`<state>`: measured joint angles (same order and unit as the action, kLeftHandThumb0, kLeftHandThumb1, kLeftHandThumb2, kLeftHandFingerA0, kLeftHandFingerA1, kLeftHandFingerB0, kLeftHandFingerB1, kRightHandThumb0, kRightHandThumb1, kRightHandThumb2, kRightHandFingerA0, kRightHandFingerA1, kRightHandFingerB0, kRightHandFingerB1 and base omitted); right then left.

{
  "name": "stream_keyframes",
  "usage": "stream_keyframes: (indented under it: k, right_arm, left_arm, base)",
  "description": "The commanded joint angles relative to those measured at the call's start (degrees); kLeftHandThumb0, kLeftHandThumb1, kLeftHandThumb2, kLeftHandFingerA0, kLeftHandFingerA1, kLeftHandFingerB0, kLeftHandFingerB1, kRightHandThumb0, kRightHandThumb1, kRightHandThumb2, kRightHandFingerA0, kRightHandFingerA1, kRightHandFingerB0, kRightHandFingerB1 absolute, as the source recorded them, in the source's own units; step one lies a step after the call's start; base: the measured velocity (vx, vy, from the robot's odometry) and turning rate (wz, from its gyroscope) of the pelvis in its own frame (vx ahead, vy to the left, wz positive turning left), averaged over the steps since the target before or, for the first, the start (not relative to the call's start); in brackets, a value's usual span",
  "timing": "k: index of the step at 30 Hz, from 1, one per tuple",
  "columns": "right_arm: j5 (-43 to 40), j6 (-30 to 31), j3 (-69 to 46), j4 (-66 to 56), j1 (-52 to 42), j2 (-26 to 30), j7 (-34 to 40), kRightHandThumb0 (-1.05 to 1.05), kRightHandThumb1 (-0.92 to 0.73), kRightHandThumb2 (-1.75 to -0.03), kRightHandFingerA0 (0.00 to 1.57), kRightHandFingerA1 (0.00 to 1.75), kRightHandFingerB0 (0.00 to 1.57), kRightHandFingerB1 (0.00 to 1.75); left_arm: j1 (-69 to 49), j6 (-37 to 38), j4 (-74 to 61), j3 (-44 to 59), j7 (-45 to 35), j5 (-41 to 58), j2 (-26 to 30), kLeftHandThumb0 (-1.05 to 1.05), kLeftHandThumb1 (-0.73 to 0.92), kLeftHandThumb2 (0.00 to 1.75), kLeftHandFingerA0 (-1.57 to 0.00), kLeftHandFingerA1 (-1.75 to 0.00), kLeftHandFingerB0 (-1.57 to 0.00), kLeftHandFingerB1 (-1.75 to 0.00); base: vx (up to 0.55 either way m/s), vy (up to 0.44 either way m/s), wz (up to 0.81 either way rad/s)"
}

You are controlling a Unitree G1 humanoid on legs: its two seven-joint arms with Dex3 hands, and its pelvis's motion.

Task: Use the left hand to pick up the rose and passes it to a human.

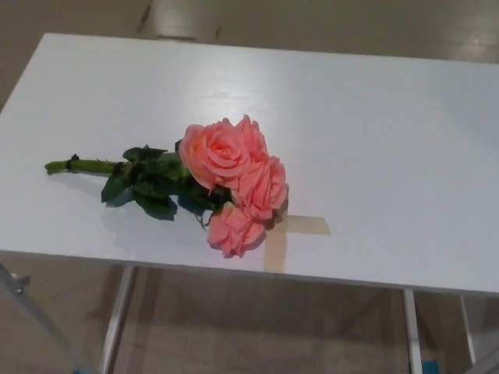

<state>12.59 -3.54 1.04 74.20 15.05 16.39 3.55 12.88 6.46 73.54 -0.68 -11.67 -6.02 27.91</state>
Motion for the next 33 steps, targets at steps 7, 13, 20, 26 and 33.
stream_keyframes:
  k: [7, 13, 20, 26, 33]
  right_arm:
    - [0.32, -1.07, 0.20, 1.47, -1.55, 0.39, 0.99, -0.32, -0.58, -0.72, 0.67, 0.54, 0.50, 0.47]
    - [0.44, -1.63, 0.41, 1.71, -2.56, 0.26, 1.02, -0.23, -0.66, -0.59, 0.72, 0.47, 0.51, 0.39]
    - [0.41, -1.65, 0.46, 1.84, -3.22, 0.09, 1.35, -0.23, -0.66, -0.59, 0.73, 0.47, 0.51, 0.39]
    - [0.68, -1.55, 0.80, 1.74, -3.48, 0.23, 1.39, -0.22, -0.66, -0.60, 0.76, 0.48, 0.52, 0.39]
    - [0.39, -0.90, 0.65, 1.92, -3.05, 0.15, 1.19, -0.22, -0.66, -0.60, 0.78, 0.49, 0.52, 0.39]
  left_arm:
    - [-1.70, 2.72, 1.10, 1.32, -2.56, 0.09, -0.04, -0.60, 0.56, 0.58, -0.37, -0.34, -0.32, -0.31]
    - [-3.47, 7.48, -0.30, 2.66, -5.12, 0.89, -0.68, -0.32, 0.15, 0.79, 0.00, -0.49, 0.00, -0.48]
    - [-10.03, 16.09, -11.50, 2.98, -15.23, 3.63, 0.39, -0.70, 0.38, 0.71, -0.09, -0.35, -0.16, -0.35]
    - [-22.97, 19.61, -34.78, 5.29, -19.51, 9.26, 1.27, -0.73, 0.41, 0.74, -0.23, -0.39, -0.31, -0.39]
    - [-37.00, 20.63, -63.22, 6.86, -21.98, 14.32, 3.50, -0.67, 0.49, 0.56, -0.31, -0.32, -0.43, -0.34]
  base:
    - [0.00, 0.000, 0.00]
    - [0.00, 0.000, 0.00]
    - [0.00, 0.000, 0.00]
    - [0.00, 0.000, 0.00]
    - [0.00, 0.000, 0.00]
